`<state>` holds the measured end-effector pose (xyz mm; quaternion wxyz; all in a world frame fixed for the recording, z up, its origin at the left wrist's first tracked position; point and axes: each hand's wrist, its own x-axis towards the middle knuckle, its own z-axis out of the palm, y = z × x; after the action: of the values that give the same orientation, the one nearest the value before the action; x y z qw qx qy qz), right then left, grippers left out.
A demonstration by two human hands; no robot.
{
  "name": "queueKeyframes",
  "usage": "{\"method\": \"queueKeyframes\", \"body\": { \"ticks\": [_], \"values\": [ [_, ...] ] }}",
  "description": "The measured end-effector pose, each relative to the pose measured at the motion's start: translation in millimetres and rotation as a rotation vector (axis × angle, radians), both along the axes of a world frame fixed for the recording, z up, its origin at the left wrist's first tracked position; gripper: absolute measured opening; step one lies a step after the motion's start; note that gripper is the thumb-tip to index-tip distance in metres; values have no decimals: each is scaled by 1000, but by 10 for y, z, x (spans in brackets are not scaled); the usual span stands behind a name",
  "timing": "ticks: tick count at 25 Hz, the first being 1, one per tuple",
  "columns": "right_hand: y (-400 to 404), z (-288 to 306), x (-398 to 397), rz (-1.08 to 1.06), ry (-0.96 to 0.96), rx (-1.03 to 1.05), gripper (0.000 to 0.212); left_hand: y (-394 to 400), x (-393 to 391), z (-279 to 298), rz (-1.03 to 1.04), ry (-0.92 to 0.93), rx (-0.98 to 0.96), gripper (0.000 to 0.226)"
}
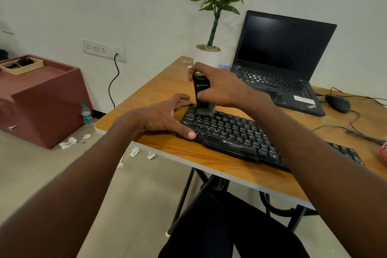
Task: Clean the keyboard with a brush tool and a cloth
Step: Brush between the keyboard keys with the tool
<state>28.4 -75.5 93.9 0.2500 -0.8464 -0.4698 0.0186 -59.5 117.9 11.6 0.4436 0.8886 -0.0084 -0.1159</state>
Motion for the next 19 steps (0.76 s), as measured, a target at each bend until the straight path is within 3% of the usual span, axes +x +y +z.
{"method": "queueKeyframes", "body": {
  "ticks": [4, 7, 9, 12, 16, 19],
  "values": [
    [-3, -92, 31, -49, 127, 54, 53, 1, 8, -15, -3, -17, -10, 141],
    [-38, -113, 61, -141, 37, 61, 54, -1, 8, -4, -2, 0, -13, 138],
    [-40, -147, 36, -92, 50, 137, 55, 0, 14, -5, -8, -4, -16, 139],
    [-57, -129, 17, -59, 51, 55, 53, -4, 8, -6, -5, -1, -21, 136],
    [-31, -131, -45, -14, 50, 121, 53, 2, 10, -16, 1, -10, -23, 141],
    [22, -115, -75, -38, -112, 25, 53, -1, 1, -19, 19, -3, -24, 141]
  ]
}}
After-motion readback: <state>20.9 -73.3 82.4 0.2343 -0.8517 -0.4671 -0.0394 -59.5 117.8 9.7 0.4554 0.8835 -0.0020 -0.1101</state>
